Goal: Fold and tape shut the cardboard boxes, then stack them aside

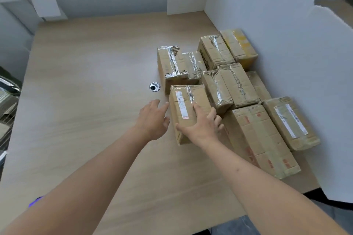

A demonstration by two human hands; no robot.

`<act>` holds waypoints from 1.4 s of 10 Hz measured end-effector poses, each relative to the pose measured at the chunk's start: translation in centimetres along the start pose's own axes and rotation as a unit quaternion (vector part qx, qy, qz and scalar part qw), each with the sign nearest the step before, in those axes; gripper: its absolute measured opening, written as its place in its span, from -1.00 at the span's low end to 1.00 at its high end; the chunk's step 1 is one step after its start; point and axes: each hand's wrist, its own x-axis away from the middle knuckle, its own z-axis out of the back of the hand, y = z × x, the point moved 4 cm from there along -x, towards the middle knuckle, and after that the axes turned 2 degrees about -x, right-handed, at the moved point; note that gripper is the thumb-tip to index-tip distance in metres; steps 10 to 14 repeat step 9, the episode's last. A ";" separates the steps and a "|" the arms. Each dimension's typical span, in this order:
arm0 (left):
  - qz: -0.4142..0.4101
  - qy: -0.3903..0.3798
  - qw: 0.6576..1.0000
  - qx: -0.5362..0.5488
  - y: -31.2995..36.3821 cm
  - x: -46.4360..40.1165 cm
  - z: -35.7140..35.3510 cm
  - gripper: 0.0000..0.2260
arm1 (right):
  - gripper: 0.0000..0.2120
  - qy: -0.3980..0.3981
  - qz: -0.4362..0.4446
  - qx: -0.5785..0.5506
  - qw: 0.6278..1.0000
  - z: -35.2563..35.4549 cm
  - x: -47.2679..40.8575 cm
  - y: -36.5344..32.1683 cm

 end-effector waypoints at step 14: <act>0.023 -0.009 1.000 -0.002 0.1 -4.6 -5.1 -0.53 | -0.33 -0.048 0.144 0.137 0.979 -4.9 -6.5 0.0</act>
